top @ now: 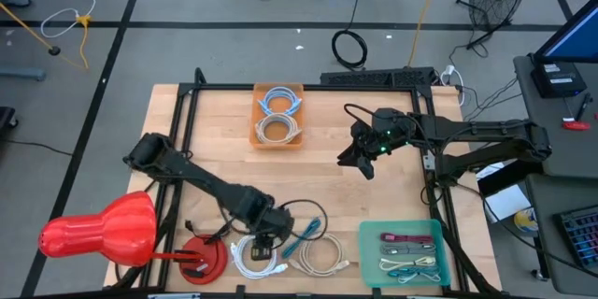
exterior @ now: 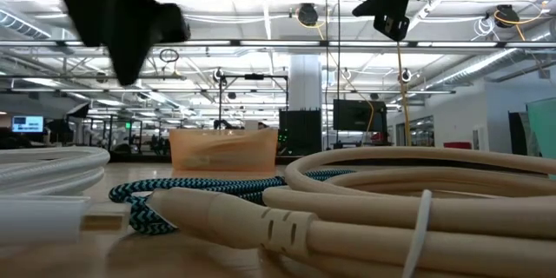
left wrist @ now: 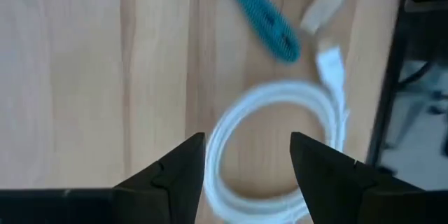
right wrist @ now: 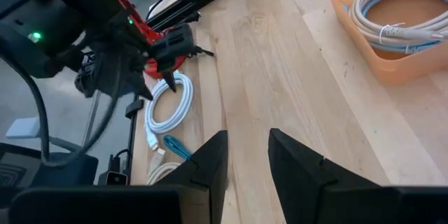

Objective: Pick & Place USB Port
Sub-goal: Put the brown usb cable into the orange bin

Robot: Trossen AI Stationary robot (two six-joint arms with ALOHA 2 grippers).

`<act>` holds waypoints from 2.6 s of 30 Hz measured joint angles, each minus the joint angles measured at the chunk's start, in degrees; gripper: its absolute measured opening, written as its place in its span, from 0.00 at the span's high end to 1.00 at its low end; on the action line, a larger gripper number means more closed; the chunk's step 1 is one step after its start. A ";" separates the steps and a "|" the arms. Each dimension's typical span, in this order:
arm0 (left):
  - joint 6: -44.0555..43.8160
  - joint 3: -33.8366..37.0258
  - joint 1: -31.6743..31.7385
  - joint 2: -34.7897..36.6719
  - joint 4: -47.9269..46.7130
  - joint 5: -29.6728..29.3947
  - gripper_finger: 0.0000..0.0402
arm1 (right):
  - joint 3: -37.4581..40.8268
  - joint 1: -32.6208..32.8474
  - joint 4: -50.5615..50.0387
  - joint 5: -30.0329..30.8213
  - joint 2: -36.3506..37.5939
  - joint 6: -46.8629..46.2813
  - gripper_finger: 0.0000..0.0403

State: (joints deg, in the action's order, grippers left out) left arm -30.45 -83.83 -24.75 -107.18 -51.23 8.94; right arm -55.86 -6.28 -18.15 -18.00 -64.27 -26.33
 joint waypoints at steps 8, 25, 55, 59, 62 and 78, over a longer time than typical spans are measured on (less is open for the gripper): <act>7.61 -0.82 5.46 -0.95 5.08 -2.72 0.47 | 0.00 0.02 -0.82 1.83 0.00 -0.84 0.77; 2.76 -11.60 14.66 -0.87 12.48 -21.28 0.47 | 0.04 11.09 -5.65 -2.91 -9.00 -9.41 0.77; -2.34 -8.52 -1.68 27.64 5.08 -43.79 0.51 | 0.02 23.28 15.61 3.63 -27.52 -23.63 0.77; -5.13 -0.36 -5.14 33.17 9.85 -46.42 0.61 | 0.02 23.31 17.73 4.21 -27.60 -23.79 0.77; -6.75 6.64 -7.18 37.36 12.96 -46.46 0.69 | 0.02 23.28 17.83 4.34 -27.61 -23.35 0.77; -15.94 29.82 -5.73 55.73 21.46 -48.62 0.86 | 0.02 25.03 12.72 4.77 -27.58 -17.87 0.70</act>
State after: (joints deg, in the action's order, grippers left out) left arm -46.39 -54.01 -30.48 -51.45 -29.76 -39.68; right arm -55.83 18.74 -5.43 -13.23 -91.85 -44.19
